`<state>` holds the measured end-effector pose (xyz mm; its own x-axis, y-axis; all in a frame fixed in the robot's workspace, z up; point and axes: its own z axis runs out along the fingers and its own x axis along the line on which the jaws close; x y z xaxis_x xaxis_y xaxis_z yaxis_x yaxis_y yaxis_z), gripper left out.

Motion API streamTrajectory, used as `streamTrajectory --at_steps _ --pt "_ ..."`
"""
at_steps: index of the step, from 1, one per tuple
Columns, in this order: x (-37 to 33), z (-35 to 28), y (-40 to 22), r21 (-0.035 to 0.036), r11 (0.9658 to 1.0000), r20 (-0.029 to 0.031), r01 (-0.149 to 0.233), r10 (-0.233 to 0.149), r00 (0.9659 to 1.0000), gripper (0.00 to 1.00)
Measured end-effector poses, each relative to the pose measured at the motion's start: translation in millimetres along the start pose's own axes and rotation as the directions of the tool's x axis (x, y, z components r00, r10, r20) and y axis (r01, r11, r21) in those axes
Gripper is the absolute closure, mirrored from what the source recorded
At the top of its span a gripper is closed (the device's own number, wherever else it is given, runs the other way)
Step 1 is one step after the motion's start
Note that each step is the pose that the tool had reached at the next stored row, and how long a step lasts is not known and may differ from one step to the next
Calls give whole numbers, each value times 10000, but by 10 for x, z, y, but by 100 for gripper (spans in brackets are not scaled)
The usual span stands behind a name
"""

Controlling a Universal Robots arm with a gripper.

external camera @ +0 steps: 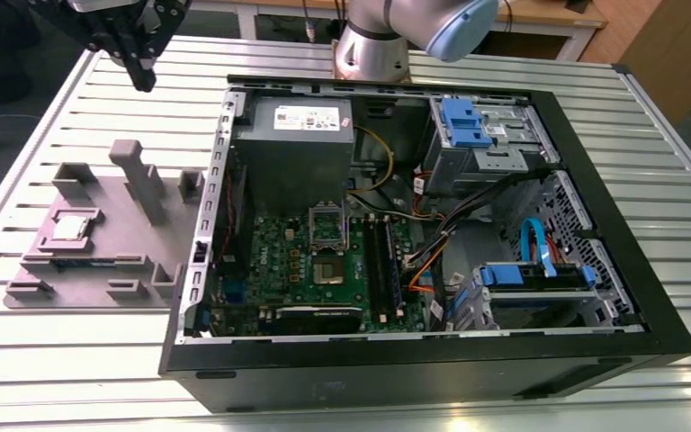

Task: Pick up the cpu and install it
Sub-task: 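Reach for the cpu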

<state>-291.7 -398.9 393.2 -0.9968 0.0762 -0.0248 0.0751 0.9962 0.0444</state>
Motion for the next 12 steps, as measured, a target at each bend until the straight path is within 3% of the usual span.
streamTrajectory --at_steps 12 --pt "259 21 -21 0 10000 2 0 0 10000 89"
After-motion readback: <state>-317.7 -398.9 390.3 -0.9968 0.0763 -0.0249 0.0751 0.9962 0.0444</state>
